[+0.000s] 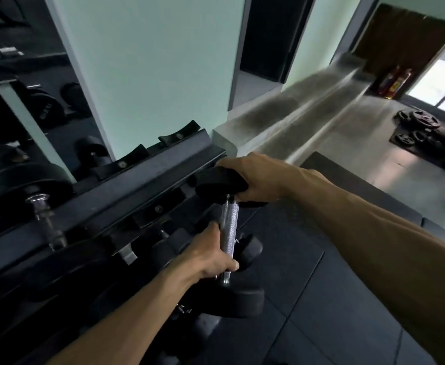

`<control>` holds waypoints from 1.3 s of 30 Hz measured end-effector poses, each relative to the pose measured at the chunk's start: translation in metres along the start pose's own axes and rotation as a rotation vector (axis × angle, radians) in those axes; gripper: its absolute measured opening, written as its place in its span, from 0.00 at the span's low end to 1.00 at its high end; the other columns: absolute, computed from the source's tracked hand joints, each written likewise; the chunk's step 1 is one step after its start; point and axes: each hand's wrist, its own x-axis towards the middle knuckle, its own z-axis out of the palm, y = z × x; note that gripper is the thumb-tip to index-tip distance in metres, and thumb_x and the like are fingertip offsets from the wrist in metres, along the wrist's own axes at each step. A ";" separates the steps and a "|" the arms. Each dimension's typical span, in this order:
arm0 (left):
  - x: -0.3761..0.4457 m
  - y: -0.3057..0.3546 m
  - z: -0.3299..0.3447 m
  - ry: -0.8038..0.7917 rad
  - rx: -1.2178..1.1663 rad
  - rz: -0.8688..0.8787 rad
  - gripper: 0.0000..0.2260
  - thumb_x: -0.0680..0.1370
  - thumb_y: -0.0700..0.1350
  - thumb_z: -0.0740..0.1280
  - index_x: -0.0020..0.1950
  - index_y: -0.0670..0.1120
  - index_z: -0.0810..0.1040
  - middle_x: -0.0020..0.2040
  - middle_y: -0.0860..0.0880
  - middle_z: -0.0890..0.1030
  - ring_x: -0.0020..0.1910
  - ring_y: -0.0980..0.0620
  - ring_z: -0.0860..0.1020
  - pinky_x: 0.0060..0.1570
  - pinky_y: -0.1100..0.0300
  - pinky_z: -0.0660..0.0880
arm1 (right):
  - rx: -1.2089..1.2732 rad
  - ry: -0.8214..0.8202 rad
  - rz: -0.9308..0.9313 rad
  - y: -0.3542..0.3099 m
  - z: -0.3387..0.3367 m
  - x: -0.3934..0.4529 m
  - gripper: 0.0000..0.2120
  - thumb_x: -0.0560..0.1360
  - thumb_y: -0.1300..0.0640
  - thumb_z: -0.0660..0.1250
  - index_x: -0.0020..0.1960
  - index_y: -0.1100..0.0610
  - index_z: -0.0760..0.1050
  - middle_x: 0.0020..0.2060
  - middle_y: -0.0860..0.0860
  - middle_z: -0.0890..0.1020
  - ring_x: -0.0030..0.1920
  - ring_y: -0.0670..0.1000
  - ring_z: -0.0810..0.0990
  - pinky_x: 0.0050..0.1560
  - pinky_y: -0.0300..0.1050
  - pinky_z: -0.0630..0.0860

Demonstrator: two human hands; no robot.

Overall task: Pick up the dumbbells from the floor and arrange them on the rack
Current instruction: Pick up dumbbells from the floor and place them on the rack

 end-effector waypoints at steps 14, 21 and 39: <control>0.079 -0.041 -0.110 0.278 -0.168 -0.250 0.22 0.67 0.44 0.76 0.53 0.46 0.66 0.47 0.51 0.75 0.43 0.56 0.76 0.38 0.63 0.71 | -0.002 -0.073 -0.344 -0.008 0.001 0.211 0.22 0.72 0.53 0.69 0.65 0.49 0.71 0.49 0.49 0.83 0.49 0.55 0.80 0.50 0.51 0.76; 0.116 -0.059 -0.134 0.444 -0.307 -0.344 0.22 0.68 0.42 0.76 0.54 0.46 0.66 0.47 0.50 0.75 0.40 0.55 0.74 0.33 0.66 0.67 | -0.010 -0.160 -0.483 -0.018 0.013 0.291 0.26 0.71 0.57 0.71 0.67 0.46 0.69 0.53 0.50 0.83 0.51 0.55 0.79 0.50 0.48 0.75; 0.150 -0.075 -0.145 0.503 -0.375 -0.455 0.24 0.67 0.43 0.77 0.56 0.46 0.66 0.53 0.47 0.77 0.53 0.47 0.77 0.48 0.58 0.72 | 0.076 -0.248 -0.513 -0.014 0.036 0.340 0.30 0.68 0.59 0.76 0.67 0.46 0.71 0.55 0.47 0.82 0.53 0.53 0.79 0.50 0.45 0.73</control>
